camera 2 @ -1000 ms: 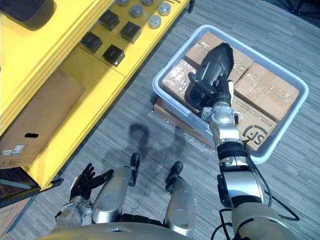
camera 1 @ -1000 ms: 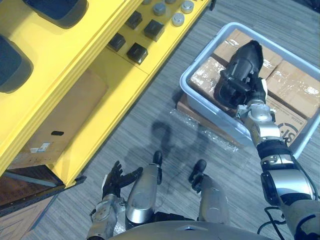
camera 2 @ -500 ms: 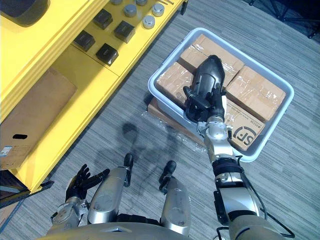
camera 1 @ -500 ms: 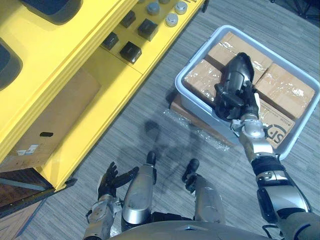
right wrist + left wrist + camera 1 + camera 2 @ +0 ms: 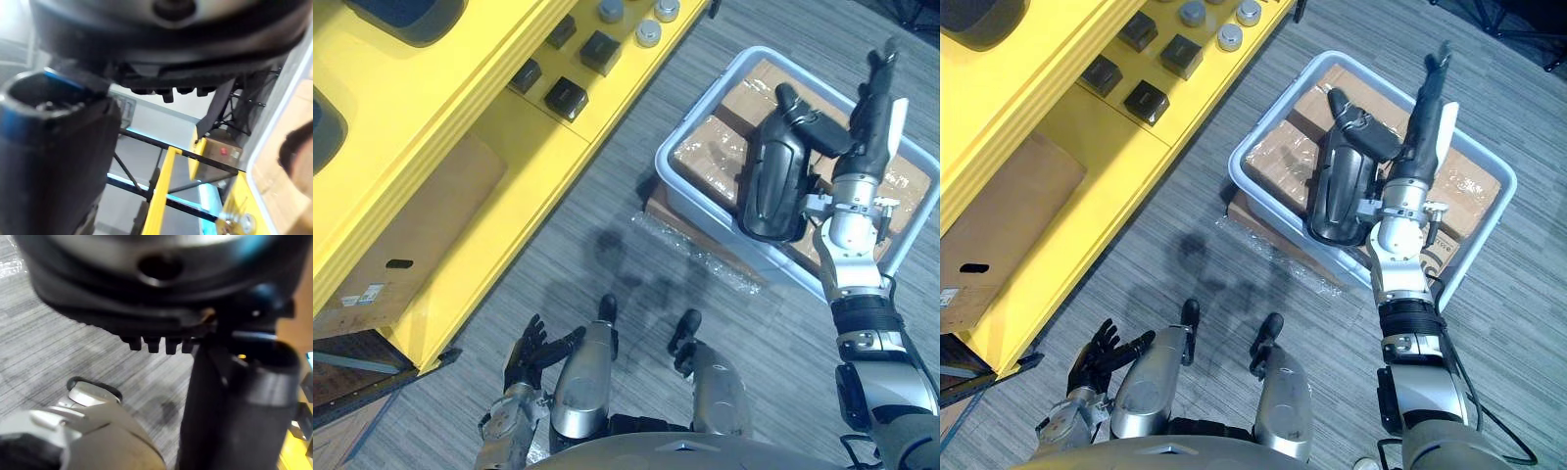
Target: Walk over and take three plastic housings, then place them on the shelf
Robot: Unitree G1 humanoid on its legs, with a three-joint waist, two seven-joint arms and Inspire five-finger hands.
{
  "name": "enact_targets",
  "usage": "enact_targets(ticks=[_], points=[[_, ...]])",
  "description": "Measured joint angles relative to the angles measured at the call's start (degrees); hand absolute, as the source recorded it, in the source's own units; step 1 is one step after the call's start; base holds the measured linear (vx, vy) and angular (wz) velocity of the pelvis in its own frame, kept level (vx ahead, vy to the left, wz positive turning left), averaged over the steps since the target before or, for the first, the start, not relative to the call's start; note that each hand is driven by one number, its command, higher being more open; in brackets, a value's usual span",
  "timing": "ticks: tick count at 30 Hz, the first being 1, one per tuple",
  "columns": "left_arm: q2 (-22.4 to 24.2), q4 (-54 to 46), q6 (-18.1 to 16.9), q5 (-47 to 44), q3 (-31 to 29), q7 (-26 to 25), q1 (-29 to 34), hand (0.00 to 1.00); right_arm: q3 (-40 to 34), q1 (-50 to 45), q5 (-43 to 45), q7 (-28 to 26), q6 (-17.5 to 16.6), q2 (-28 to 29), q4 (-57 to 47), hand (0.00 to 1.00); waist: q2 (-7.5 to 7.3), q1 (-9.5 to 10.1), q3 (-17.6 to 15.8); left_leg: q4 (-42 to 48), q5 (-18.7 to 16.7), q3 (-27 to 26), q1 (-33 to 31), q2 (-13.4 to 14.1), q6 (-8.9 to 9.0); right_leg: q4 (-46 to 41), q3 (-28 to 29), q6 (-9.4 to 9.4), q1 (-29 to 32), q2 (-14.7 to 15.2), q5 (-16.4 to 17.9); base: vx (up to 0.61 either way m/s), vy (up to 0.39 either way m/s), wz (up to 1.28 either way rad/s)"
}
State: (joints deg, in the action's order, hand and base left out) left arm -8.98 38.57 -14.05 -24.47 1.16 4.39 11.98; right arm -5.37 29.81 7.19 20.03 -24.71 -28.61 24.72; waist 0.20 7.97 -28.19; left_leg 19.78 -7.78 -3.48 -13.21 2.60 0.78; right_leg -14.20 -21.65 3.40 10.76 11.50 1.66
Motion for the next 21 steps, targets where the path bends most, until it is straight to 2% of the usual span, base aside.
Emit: enact_targets(ticks=[2, 3, 5, 6, 8, 11, 13, 17, 21], points=[[-1.11, -2.99, 0.12, 0.06, 1.25, 7.20, 1.23, 1.00, -2.14, -1.86, -0.09, 0.45, 0.26, 0.00, -2.08, 1.00, -0.05, -0.56, -0.03, 0.02, -0.25, -0.93, -0.01, 0.09, -0.23, 1.24, 0.79, 0.26, -0.10, -0.39, -0.60, -0.03, 0.024, -0.18], [-1.22, -4.04, 0.07, 0.07, 1.82, 8.80, 1.63, 1.00, -2.66, -2.34, -0.11, 0.47, 0.55, 0.00, -2.28, 1.00, -0.05, -0.66, -0.03, 0.05, -0.34, -1.24, -0.01, 0.16, -0.31, 1.62, 1.13, 0.40, -0.17, -0.53, -0.90, 0.01, 0.031, -0.31], [-2.88, -7.05, 0.06, -0.07, 4.51, 13.09, 1.91, 1.00, -3.93, -3.78, -0.84, 0.80, 4.57, -0.32, -2.28, 1.00, -0.08, -1.74, -0.04, 0.47, -0.81, -2.55, -0.11, 0.53, -0.62, 3.62, 1.98, 0.42, -0.44, -1.04, -2.53, 0.00, 0.041, -0.30], [-3.25, -7.72, 0.02, 0.08, 5.00, 13.22, 1.91, 1.00, -4.20, -4.09, -1.32, 0.75, 6.05, -0.38, -2.21, 1.00, -0.07, -1.99, -0.05, 0.83, -1.12, -2.80, -0.23, 0.71, -0.64, 4.28, 2.35, 0.39, -0.58, -1.37, -3.07, 0.01, 0.045, -0.40], [-3.46, -8.00, 0.01, -0.46, 5.09, 12.71, 1.62, 1.00, -4.27, -4.46, -1.31, 0.28, 11.93, -0.68, -0.40, 1.00, -0.07, -2.50, -0.06, 2.39, -2.46, -4.71, -0.37, 1.71, -0.70, 6.66, 4.15, 0.40, -1.02, -2.56, -4.86, 0.01, 0.053, -0.47], [-4.27, -8.26, 0.02, -0.69, 6.33, 11.22, 1.28, 1.00, -4.31, -4.46, -1.21, -2.18, 17.46, -1.87, 2.65, 1.00, 0.12, -3.74, -0.15, 3.51, -3.23, -5.46, -1.24, 2.04, -0.80, 8.11, 4.89, 0.62, -0.82, -2.85, -5.83, 0.00, 0.059, -0.21], [-4.51, -8.23, 0.07, -0.64, 7.92, 9.80, 0.08, 1.00, -4.24, -4.27, -1.22, -3.46, 20.14, -3.86, 3.58, 1.00, 0.94, -3.73, -0.56, 4.19, -3.56, -5.63, -2.10, 2.12, -0.99, 8.91, 5.17, 0.65, -0.46, -3.07, -6.53, -0.02, 0.035, -0.07], [-4.27, -8.22, 0.05, -0.31, 9.92, 6.64, -1.84, 1.00, -2.92, 0.19, -1.88, -3.35, 23.34, -5.75, 7.44, 1.00, 1.78, -3.50, -0.81, 5.14, -3.66, -6.05, -3.93, 2.22, -1.16, 9.70, 5.93, 0.73, 1.10, -3.52, -7.59, -0.03, 0.011, -0.10], [-3.62, -8.23, -0.04, -0.33, 11.55, 5.51, -3.13, 1.00, 0.43, 5.75, -4.28, -3.22, 25.78, -9.86, 9.77, 1.00, 3.72, -3.06, -1.27, 5.87, -3.69, -6.00, -5.33, 2.09, -1.32, 9.69, 5.99, 0.80, 2.48, -3.28, -7.93, -0.07, 0.024, -0.01]])
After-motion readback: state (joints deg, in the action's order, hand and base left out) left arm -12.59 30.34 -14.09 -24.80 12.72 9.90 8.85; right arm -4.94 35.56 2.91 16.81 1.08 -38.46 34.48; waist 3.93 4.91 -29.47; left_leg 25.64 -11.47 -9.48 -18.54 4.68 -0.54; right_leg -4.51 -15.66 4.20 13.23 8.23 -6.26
